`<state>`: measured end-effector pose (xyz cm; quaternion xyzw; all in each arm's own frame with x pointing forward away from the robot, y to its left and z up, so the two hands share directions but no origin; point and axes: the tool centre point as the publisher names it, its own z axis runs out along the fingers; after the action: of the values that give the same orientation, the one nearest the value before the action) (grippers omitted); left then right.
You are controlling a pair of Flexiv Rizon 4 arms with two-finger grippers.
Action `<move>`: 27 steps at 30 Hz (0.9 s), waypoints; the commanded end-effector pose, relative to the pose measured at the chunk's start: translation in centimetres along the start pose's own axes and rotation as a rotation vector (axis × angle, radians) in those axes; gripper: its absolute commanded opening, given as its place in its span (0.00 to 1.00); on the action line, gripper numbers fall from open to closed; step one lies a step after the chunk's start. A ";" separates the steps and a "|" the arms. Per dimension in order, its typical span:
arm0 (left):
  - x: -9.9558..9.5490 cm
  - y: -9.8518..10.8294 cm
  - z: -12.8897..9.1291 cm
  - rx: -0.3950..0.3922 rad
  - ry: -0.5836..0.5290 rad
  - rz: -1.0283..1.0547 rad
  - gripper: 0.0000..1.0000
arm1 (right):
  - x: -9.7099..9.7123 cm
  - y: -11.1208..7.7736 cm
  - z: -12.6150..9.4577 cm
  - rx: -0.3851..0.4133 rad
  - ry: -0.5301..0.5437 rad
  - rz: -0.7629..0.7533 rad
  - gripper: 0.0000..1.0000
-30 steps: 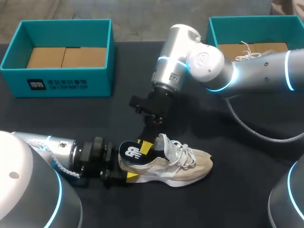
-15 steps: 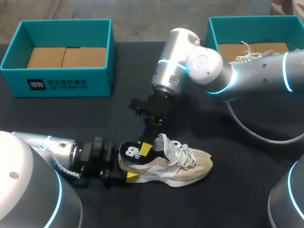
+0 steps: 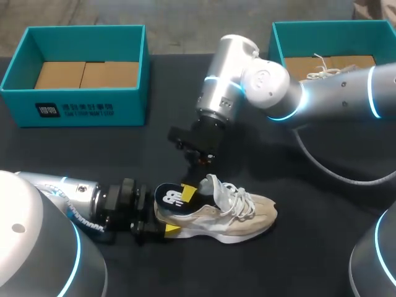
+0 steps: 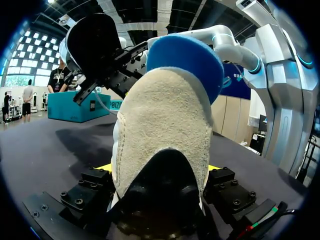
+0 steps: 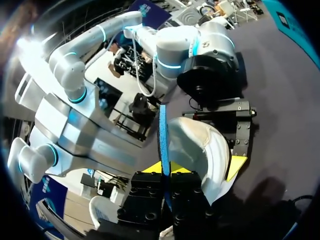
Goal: Take the shoe out of the shoebox, open the shoe tongue, remove and reinsert the insole, then place the shoe into the shoebox
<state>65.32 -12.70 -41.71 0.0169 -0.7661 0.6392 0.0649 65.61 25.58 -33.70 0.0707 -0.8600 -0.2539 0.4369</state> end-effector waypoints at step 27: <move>-0.1 0.3 0.0 0.000 0.001 -0.001 0.00 | 1.0 3.3 -3.3 -0.091 -0.060 -0.331 0.00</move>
<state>65.34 -12.69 -41.71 0.0170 -0.7661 0.6392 0.0648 67.95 26.89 -29.85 0.1836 -0.8363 -0.3634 0.3672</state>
